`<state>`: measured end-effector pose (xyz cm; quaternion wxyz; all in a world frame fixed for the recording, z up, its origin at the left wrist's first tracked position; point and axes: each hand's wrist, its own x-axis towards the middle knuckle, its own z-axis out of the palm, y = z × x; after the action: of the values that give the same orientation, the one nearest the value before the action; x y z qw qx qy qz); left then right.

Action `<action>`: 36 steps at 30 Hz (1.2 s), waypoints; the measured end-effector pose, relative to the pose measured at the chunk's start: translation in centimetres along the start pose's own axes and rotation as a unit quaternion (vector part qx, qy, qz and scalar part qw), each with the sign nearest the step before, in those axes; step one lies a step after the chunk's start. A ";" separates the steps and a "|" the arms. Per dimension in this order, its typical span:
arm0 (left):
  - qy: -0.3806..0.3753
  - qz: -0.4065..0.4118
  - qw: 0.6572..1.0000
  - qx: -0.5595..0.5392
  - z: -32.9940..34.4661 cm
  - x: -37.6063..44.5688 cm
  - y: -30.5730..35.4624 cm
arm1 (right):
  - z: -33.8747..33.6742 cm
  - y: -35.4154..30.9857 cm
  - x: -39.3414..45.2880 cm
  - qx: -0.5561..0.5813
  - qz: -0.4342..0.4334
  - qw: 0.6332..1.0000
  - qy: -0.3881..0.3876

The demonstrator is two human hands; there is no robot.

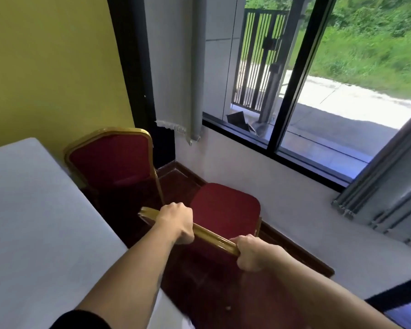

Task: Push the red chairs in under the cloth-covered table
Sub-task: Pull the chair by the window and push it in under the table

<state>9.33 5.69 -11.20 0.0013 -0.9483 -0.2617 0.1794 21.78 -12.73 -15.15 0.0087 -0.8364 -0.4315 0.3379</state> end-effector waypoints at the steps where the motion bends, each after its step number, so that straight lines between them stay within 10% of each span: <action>1: -0.003 0.002 1.000 0.008 0.0 -0.3 0.3 | -0.1 0.1 -0.1 -0.001 -0.004 1.000 -0.010; 14: -0.054 -0.081 0.995 -0.035 -0.9 -1.2 12.0 | -5.3 10.0 -0.1 -0.112 -0.063 0.989 -0.080; 26: -0.074 -0.084 0.968 -0.226 0.7 0.8 21.3 | -10.6 29.2 1.3 0.149 0.026 0.984 0.091; 31: -0.069 -0.102 0.960 -0.251 3.1 0.9 21.3 | -5.9 30.3 -1.4 0.625 0.195 0.755 0.039; 36: -0.071 -0.078 0.951 -0.289 4.2 1.8 20.8 | -2.8 26.2 -3.0 0.830 0.061 0.552 -0.060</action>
<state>19.67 -11.77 -17.71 -0.2777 -0.8697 -0.3747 0.1617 40.94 -30.60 -19.32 0.6523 -0.4599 0.0925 0.5954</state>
